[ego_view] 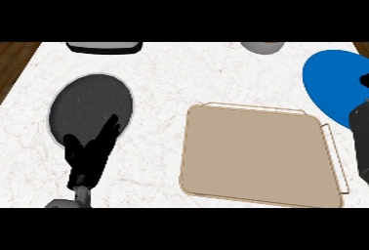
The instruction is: Pick the can from the tray and place it in the plate
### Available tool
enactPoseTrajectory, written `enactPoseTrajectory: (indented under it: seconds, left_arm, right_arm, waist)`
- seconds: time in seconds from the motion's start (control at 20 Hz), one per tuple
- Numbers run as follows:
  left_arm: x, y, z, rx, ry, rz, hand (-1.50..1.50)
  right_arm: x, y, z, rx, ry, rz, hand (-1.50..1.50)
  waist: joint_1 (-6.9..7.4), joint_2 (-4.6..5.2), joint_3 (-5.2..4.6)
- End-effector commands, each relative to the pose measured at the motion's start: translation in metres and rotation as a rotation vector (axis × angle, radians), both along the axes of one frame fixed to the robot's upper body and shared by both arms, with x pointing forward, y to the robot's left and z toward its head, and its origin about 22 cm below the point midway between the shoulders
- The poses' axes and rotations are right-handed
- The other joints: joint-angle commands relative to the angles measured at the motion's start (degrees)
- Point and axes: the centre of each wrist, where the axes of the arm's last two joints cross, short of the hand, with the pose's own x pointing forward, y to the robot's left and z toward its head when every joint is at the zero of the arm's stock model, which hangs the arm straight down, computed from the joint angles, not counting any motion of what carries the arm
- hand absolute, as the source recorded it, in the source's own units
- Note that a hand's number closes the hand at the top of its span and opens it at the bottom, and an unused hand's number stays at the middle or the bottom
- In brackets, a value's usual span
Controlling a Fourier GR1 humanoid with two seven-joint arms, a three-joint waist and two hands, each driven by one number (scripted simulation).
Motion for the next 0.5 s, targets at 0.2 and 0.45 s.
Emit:
enactPoseTrajectory:
  seconds: [0.2,0.45]
  left_arm:
    - [-0.001,-0.007,-0.007,-0.002,0.035,0.002,0.0]
    - [-0.015,-0.001,-0.012,-0.003,0.047,-0.006,0.0]
  right_arm:
    - [-0.015,-0.037,-0.02,0.337,0.138,-0.086,-1.5]
    - [-0.015,-0.039,-0.02,0.369,0.075,0.025,-1.5]
  waist:
    - [0.06,0.47,-0.04]
    - [0.32,0.15,0.16]
